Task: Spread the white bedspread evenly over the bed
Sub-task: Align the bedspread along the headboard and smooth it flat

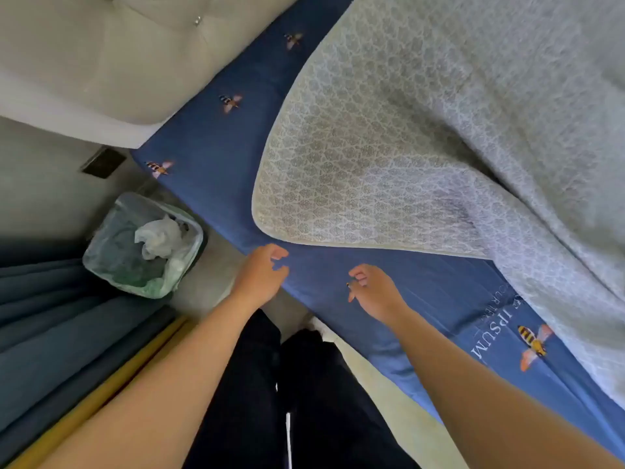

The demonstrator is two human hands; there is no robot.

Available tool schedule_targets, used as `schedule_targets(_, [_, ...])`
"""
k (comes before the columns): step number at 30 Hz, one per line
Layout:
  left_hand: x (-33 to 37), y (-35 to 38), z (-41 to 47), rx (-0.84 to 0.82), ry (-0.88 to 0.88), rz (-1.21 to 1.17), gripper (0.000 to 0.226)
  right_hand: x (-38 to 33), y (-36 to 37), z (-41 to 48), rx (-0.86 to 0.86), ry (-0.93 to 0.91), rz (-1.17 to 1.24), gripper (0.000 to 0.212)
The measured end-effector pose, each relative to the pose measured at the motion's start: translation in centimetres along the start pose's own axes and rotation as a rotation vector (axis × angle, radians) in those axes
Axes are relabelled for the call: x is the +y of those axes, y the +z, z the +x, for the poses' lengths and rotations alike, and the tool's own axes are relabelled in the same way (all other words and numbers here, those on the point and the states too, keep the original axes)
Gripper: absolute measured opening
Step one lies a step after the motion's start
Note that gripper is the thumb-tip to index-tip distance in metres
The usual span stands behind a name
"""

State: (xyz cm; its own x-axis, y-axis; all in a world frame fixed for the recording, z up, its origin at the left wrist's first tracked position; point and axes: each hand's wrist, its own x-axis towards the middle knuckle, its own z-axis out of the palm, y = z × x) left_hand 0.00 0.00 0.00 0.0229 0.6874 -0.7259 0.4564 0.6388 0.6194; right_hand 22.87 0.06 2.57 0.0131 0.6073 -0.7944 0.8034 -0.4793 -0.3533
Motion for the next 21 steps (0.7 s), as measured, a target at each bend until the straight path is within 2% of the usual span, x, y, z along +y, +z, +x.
schedule_targets(2, [-0.3, -0.7, 2.8, 0.067, -0.057, 0.013, 0.033, -1.0, 0.7, 2.7, 0.012, 0.017, -0.001, 0.038])
schedule_targets(4, [0.0, -1.5, 4.5, 0.221, -0.088, 0.089, 0.03, -2.3, 1.0, 4.2, 0.005, -0.028, -0.089, 0.047])
schedule_targets(7, [0.0, -1.8, 7.0, 0.368, -0.072, 0.072, 0.018, -3.4, 1.8, 7.7, 0.035, -0.153, -0.408, 0.056])
schedule_targets(9, [0.2, -1.5, 8.6, 0.315, -0.059, 0.005, 0.016, -3.8, 2.2, 9.5, 0.121, -0.208, -0.533, 0.055])
schedule_targets(11, [0.1, -1.1, 9.9, 0.221, -0.06, -0.012, 0.017, -3.9, 2.9, 10.9, 0.211, -0.208, -0.557, 0.047])
schedule_targets(15, [-0.9, -1.1, 11.1, 0.236, -0.146, -0.07, 0.029, -3.8, 3.8, 11.8, 0.319, -0.322, -0.644, 0.03])
schedule_targets(17, [-1.2, -1.1, 11.1, 0.25, -0.167, -0.123, 0.028, -4.2, 3.1, 12.1, 0.275, -0.329, -0.654, 0.024])
schedule_targets(19, [-1.4, -1.8, 10.9, 0.286, -0.185, -0.154, 0.03, -5.5, 2.6, 12.2, 0.141, -0.308, -0.569, 0.015])
schedule_targets(21, [-1.9, -3.4, 10.6, 0.337, -0.221, -0.162, 0.039, -7.3, 3.1, 11.4, -0.015, -0.351, -0.444, 0.023])
